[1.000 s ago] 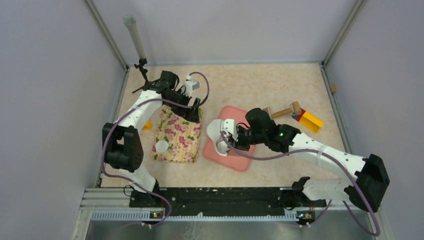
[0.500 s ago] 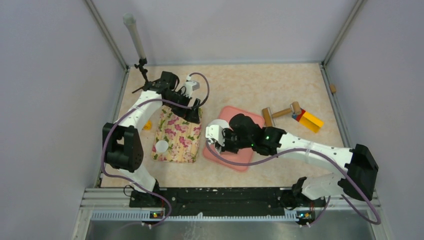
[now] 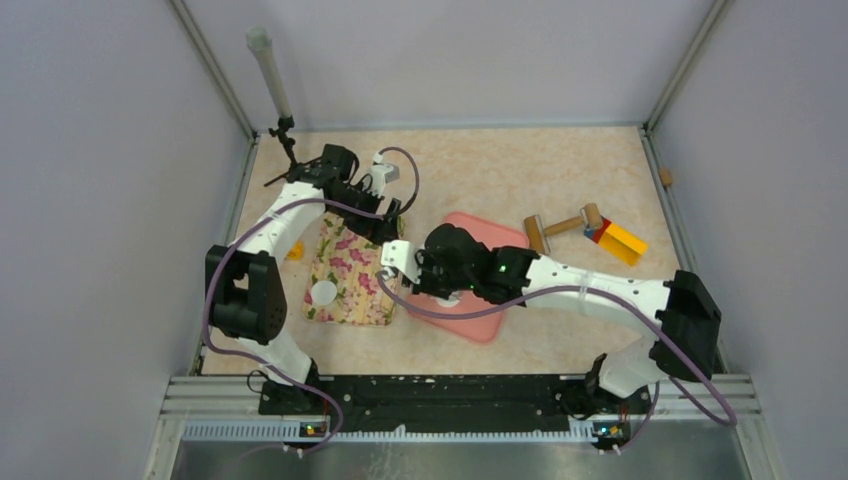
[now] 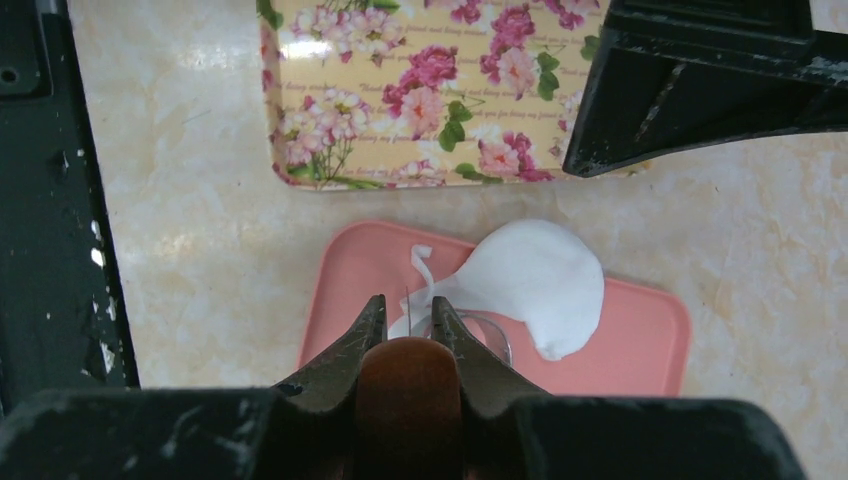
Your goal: Roll out the dumpling wrappers from the dough
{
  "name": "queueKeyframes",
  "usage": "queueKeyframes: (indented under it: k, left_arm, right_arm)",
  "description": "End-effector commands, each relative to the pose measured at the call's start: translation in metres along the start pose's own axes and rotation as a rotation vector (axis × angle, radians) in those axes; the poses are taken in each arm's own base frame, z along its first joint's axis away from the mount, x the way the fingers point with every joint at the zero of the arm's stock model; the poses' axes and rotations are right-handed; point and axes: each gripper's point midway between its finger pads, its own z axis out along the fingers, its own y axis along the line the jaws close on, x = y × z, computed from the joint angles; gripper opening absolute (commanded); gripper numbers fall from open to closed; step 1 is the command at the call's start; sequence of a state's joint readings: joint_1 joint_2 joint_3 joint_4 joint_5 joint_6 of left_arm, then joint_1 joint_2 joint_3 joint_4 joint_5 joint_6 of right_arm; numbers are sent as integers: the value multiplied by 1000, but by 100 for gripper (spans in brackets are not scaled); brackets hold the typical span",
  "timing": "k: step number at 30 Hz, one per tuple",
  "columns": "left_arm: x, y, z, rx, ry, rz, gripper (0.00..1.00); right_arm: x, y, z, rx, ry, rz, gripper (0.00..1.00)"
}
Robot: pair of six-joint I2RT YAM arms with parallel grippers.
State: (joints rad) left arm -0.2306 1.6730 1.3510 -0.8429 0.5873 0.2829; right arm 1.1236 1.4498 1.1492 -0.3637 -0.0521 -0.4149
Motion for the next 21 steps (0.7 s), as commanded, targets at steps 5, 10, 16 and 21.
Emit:
queueKeyframes:
  k: [5,10,16,21]
  left_arm:
    - [-3,-7,-6,24,-29,25,99]
    - [-3,-7,-6,25,-29,26,99]
    - [-4,-8,-9,23,-35,33,99]
    - [-3,-7,-10,19,-32,36,99]
  right_arm:
    - [-56,-10,-11,6,-103,96,0]
    - [-79,-3,-23,-59,-173,90,0]
    - [-89,29,-28,-257,-237,34,0]
    - [-83,23,-28,-380,-371,51,0]
